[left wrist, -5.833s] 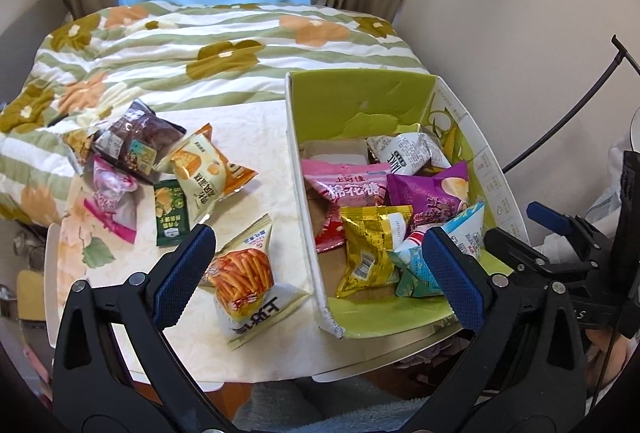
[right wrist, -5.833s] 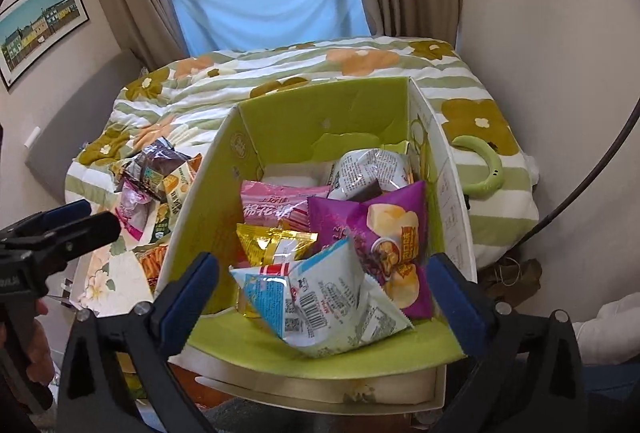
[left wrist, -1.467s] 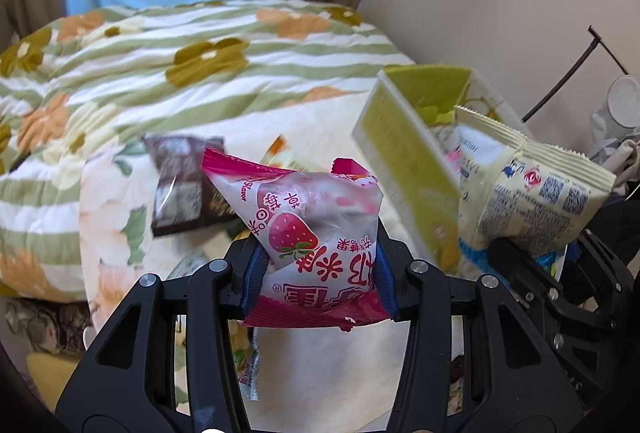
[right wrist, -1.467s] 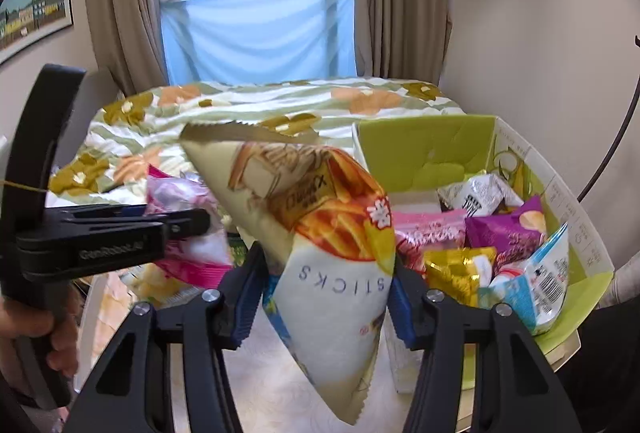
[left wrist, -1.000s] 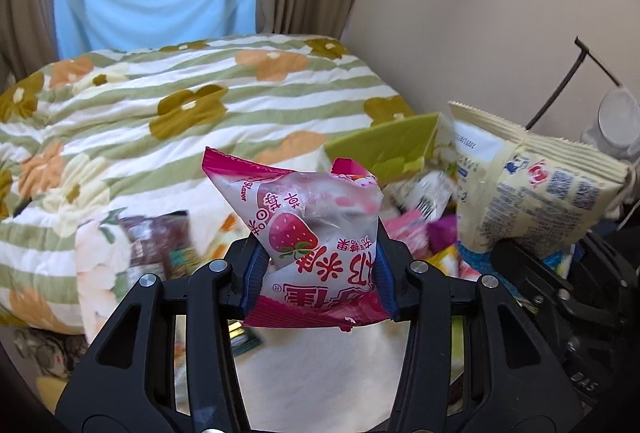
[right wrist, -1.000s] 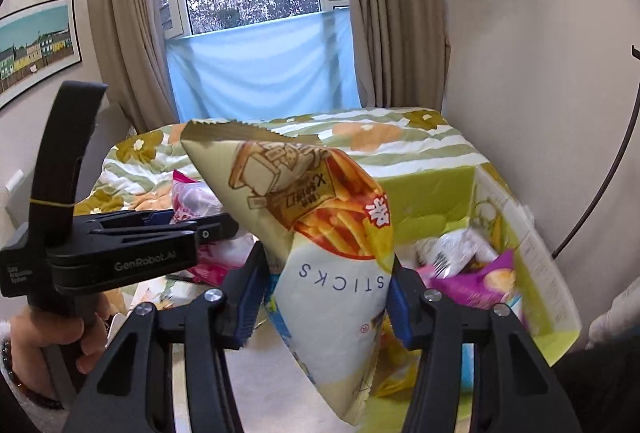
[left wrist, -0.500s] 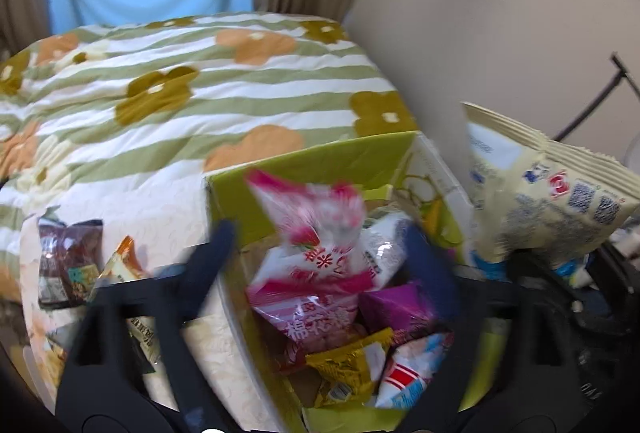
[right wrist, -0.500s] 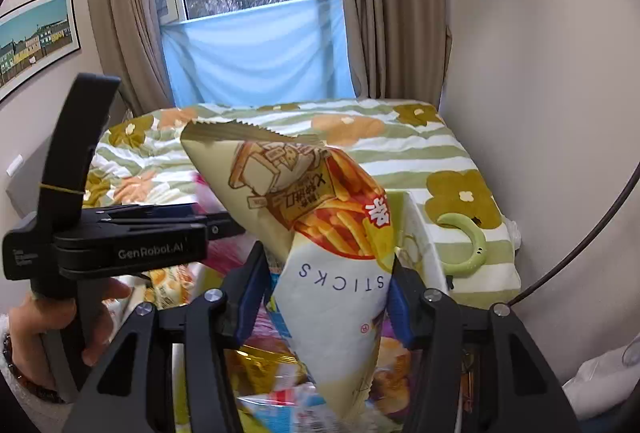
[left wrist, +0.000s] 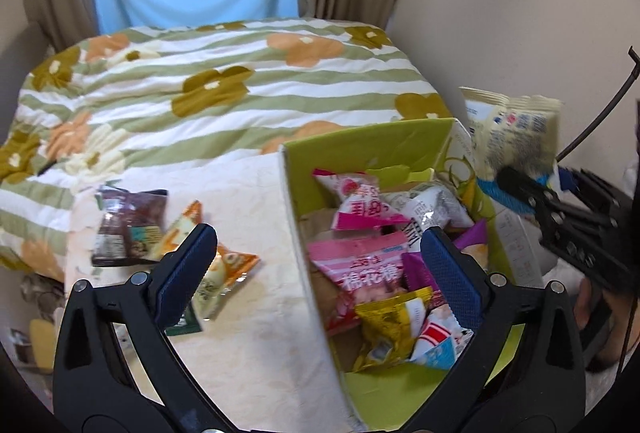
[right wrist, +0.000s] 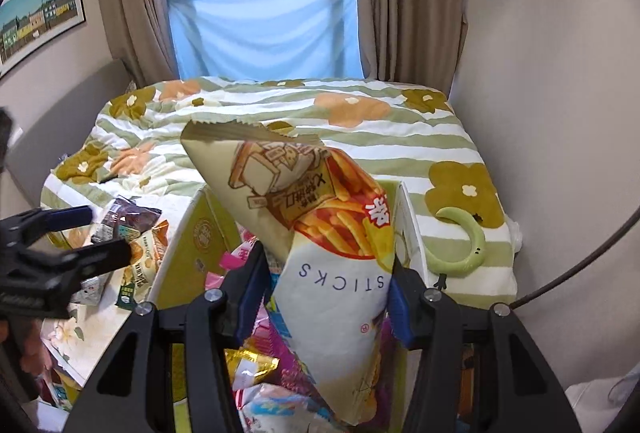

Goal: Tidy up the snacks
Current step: 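Carry both bags into the green box and open both tools to release them, then move both tools back over the remaining snacks on the table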

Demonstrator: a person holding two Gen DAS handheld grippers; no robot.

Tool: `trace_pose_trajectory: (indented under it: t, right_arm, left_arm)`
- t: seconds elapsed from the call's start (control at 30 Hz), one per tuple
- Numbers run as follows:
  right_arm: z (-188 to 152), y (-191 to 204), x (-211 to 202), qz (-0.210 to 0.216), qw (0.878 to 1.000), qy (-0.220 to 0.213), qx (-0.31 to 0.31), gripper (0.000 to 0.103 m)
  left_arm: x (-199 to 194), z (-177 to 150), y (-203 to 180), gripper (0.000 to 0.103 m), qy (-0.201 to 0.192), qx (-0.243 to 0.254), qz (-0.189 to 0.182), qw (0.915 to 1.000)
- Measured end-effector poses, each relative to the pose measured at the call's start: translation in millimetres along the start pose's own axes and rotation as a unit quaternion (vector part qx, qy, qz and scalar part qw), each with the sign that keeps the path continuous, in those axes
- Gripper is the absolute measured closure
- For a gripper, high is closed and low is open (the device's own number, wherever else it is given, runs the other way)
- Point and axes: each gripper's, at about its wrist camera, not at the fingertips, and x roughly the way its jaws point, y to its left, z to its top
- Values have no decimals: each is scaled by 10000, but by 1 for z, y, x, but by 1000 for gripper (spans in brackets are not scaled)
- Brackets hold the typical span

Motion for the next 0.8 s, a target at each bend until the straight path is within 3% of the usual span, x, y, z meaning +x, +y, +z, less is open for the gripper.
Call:
trace_pose_trajectory:
  t: [0.17,0.23,0.27,0.47,0.8]
  right_arm:
    - [6,4,30,-96,9990,388,-188,49]
    - [4,3,35,-129,9990,402,-134,24]
    - [2,2,32,-84,9994,319,-85,2]
    - [-14,2,9,-5,9997,-229,-50,0]
    - [-12,22,-42,-176,9987,-422,-226,0]
  left_arm:
    - [3,0,10,2,50,-49,70,10000]
    - [6,-2,15,2,105,-116,90,9998]
    - [7,-4,17,2,134,-159,99,9997]
    - [8,-13,25,2,203,-216,192,9994]
    - [-30,-18,30,2,-174,-227,285,9992]
